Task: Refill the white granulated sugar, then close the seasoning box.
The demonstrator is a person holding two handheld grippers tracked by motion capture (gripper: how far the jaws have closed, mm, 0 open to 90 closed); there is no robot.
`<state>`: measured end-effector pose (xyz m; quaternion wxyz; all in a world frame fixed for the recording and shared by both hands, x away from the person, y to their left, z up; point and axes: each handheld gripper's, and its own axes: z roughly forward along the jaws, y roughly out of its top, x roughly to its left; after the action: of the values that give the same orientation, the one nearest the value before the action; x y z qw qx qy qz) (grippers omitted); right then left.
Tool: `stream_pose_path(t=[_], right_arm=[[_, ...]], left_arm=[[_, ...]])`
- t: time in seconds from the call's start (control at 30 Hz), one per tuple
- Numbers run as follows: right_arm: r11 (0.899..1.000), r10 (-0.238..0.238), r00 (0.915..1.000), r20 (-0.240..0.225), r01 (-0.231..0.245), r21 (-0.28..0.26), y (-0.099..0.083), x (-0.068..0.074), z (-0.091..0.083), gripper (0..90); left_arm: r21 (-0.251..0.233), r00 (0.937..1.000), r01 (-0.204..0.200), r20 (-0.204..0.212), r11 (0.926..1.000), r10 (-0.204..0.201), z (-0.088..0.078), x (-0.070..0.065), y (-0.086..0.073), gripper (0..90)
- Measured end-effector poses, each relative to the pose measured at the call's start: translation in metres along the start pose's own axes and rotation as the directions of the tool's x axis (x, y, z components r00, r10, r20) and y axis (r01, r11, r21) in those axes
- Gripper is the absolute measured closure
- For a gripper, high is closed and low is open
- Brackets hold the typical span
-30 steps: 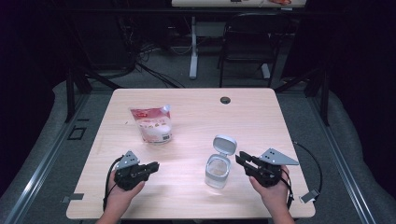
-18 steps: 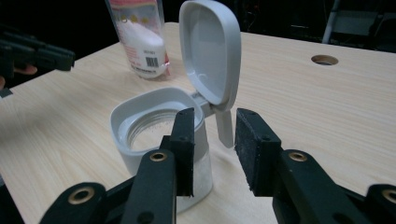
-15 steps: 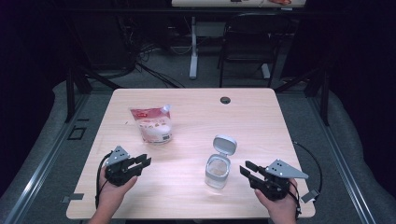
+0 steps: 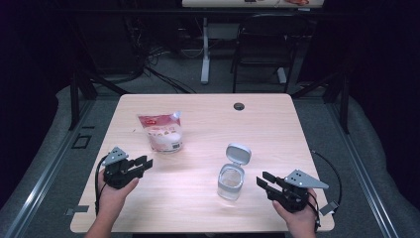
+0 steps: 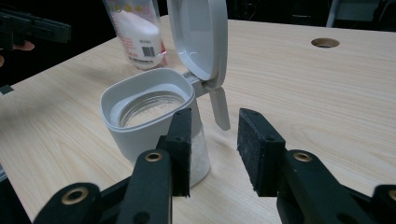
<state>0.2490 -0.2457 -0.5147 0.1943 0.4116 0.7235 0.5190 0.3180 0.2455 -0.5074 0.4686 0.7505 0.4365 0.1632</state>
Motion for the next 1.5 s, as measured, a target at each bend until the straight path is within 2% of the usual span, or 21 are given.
stream_pose_path(t=[0.3, 0.53, 0.63, 0.73, 0.9, 1.07, 1.27, 1.37, 1.4, 1.5], right_arm=[[1.000, 0.009, 1.0000, -0.001, -0.009, -0.007, -0.001, -0.004, 0.000, 65.5], [1.000, 0.026, 0.9997, -0.004, -0.026, -0.007, -0.001, -0.006, -0.001, 65.0], [0.999, 0.035, 0.9994, -0.006, -0.035, -0.012, -0.001, -0.007, -0.002, 64.9], [0.999, 0.050, 0.9987, -0.008, -0.051, -0.020, -0.002, -0.009, -0.002, 64.8], [0.998, 0.059, 0.9982, -0.011, -0.059, -0.026, -0.001, -0.010, -0.002, 64.5], [0.998, 0.063, 0.9980, -0.007, -0.063, -0.021, -0.003, -0.012, -0.002, 64.3], [0.997, 0.070, 0.9975, -0.008, -0.070, -0.025, -0.002, -0.012, -0.001, 64.2], [0.997, 0.069, 0.9976, -0.011, -0.069, -0.026, -0.002, -0.012, -0.001, 64.2], [0.998, 0.067, 0.9977, -0.011, -0.067, -0.019, -0.003, -0.012, 0.000, 64.2], [0.998, 0.064, 0.9978, -0.013, -0.065, -0.015, -0.003, -0.013, 0.001, 64.1]], left_arm=[[0.005, 0.9998, -0.020, -0.010, 0.9998, 0.020, -0.001, 0.004, 0.017, 65.3], [-0.023, 0.9990, -0.012, -0.043, 0.9997, 0.011, -0.008, 0.015, 0.038, 61.6], [-0.031, 0.9991, 0.000, -0.043, 0.9995, -0.002, -0.010, 0.020, 0.046, 60.5], [-0.041, 0.9983, -0.006, -0.058, 0.9992, 0.003, -0.012, 0.023, 0.053, 59.2], [-0.048, 0.9976, -0.008, -0.068, 0.9988, 0.004, -0.011, 0.028, 0.059, 57.7], [-0.054, 0.9960, -0.007, -0.090, 0.9985, 0.002, -0.002, 0.041, 0.064, 54.2], [-0.055, 0.9936, -0.004, -0.113, 0.9985, -0.002, 0.009, 0.049, 0.068, 51.2], [-0.058, 0.9935, -0.002, -0.114, 0.9983, -0.004, 0.012, 0.051, 0.069, 50.8], [-0.062, 0.9952, 0.000, -0.098, 0.9981, -0.006, 0.014, 0.052, 0.070, 50.5], [-0.072, 0.9941, -0.007, -0.108, 0.9974, -0.001, 0.019, 0.053, 0.070, 49.7]])
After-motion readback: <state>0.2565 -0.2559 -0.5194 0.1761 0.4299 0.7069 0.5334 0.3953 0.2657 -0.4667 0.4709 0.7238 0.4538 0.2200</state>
